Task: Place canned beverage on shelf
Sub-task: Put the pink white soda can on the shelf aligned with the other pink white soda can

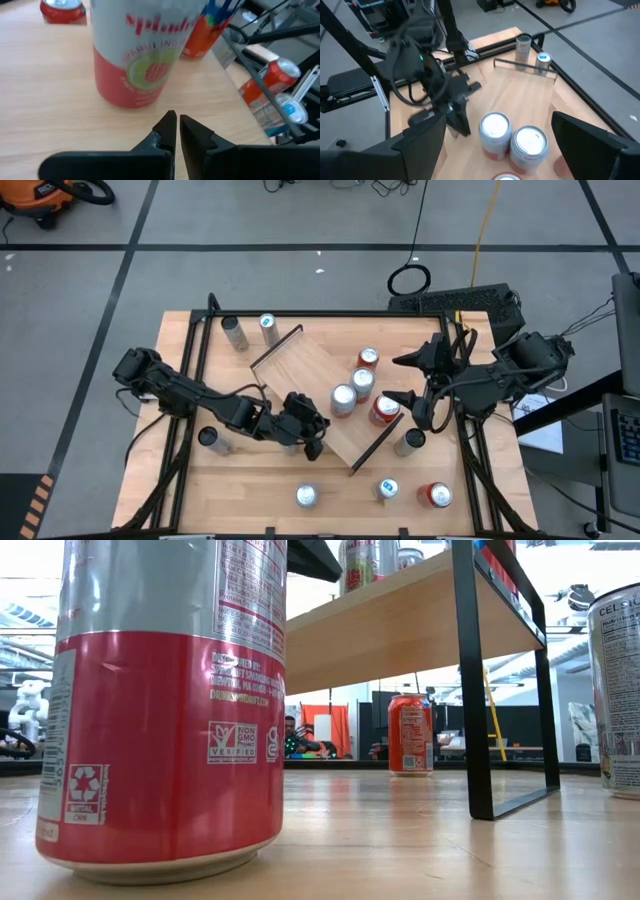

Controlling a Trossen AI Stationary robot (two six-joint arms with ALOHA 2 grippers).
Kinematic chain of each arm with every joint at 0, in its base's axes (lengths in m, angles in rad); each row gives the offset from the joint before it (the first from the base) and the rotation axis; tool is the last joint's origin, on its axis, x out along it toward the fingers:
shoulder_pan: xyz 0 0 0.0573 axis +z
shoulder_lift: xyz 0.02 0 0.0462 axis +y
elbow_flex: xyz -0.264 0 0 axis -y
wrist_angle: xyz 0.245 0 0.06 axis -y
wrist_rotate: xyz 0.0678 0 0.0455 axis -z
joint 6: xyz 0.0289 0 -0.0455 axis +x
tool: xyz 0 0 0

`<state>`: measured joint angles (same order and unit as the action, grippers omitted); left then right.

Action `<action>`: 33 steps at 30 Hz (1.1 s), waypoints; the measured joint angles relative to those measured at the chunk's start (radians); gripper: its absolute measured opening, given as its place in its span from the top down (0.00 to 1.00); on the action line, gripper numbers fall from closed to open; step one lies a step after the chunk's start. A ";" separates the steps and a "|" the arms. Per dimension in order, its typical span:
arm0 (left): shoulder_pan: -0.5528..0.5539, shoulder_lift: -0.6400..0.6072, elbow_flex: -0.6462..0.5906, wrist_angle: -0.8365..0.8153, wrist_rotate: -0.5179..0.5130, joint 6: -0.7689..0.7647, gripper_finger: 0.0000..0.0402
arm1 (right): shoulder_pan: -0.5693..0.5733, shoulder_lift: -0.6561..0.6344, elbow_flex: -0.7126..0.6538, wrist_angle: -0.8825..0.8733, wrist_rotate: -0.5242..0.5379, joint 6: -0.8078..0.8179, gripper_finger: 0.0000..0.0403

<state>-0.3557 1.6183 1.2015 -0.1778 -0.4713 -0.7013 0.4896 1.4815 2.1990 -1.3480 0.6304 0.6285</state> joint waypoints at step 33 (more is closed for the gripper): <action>-0.035 -0.424 0.148 -0.805 0.044 -0.184 0.93 | -0.019 0.000 0.000 -0.076 0.001 0.129 0.17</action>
<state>-0.3912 1.1938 1.3499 -0.9824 -0.4273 -0.8851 0.4706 1.4817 2.1990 -1.4235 0.6312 0.7572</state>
